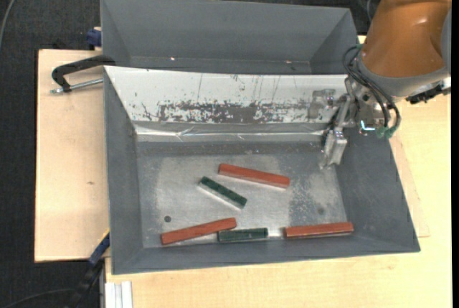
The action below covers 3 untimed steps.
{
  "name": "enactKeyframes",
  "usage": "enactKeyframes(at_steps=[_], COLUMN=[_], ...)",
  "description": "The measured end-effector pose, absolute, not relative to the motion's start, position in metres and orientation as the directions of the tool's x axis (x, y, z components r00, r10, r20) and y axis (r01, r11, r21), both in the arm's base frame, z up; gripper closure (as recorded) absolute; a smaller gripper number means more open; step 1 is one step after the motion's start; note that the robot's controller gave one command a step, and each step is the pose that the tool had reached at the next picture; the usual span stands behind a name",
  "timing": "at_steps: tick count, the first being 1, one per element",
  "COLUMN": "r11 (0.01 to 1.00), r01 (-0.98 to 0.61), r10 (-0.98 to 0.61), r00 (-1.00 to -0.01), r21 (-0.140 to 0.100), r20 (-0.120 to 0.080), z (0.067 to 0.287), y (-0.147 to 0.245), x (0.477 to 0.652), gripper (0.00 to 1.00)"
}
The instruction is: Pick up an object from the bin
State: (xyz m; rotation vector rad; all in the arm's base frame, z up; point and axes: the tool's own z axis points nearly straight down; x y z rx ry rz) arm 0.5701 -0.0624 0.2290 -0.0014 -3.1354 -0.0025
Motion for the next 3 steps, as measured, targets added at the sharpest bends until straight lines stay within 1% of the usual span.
enactKeyframes(at_steps=[1,2,3], r11=[1.000,1.000,0.999], r01=[0.025,0.022,0.036], r10=[0.025,0.022,0.036], r00=[-1.000,-1.000,-0.999], r21=[0.003,0.002,0.000], r20=[0.006,-0.002,-0.008], z=[0.067,0.103,0.117], y=[0.025,0.029,0.001], x=[0.572,0.561,0.567], gripper=[0.00,0.00,0.00])
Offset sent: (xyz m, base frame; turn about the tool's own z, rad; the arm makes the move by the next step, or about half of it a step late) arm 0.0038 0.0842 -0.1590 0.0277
